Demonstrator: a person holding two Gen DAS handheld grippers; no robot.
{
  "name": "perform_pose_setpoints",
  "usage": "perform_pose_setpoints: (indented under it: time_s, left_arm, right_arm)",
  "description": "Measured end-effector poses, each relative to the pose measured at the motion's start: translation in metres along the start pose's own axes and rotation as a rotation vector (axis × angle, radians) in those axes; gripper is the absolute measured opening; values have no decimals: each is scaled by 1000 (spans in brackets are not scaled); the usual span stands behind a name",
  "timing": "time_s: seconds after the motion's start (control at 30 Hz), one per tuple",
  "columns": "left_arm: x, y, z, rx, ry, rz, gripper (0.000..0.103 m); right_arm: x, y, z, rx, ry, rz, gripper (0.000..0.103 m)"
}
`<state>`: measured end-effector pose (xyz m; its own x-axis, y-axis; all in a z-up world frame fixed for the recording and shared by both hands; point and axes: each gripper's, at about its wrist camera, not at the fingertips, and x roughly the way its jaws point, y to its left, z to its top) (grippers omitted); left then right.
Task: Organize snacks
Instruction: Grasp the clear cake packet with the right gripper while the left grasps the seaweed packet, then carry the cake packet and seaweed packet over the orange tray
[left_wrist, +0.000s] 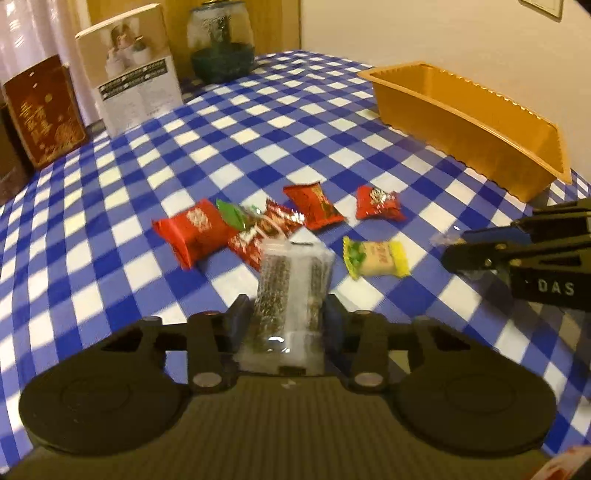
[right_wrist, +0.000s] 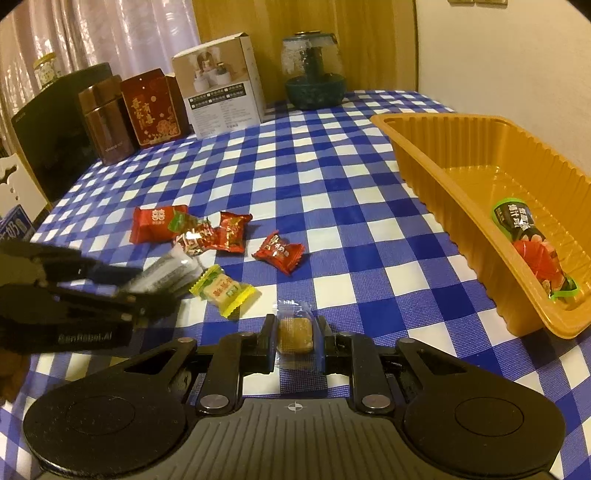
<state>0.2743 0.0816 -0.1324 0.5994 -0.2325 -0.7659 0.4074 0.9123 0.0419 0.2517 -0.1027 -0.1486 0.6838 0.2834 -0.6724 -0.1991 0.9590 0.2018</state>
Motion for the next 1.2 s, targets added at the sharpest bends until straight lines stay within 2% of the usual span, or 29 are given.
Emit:
perform_pose_setpoints:
  time_s: [0.13, 0.23, 0.47, 0.73, 1.0, 1.2]
  left_arm:
    - [-15, -11, -11, -98, 31, 54, 36]
    - [-26, -21, -24, -152, 26, 88, 36]
    - [-45, -38, -41, -231, 17, 145, 35]
    - [-77, -56, -46, -340, -43, 174, 35]
    - [-118, -89, -49, -404, -73, 182, 35]
    - [-144, -114, -52, -416, -84, 188, 35]
  right_arm:
    - [-6, 1, 1, -4, -8, 12, 20]
    - [-12, 2, 0, -7, -13, 22, 20]
    - [-26, 2, -5, -21, -20, 34, 20]
    - [-60, -1, -14, -32, -54, 41, 20]
    - [-105, -10, -30, -25, -73, 38, 20]
    - [-138, -19, -42, -15, -86, 40, 20]
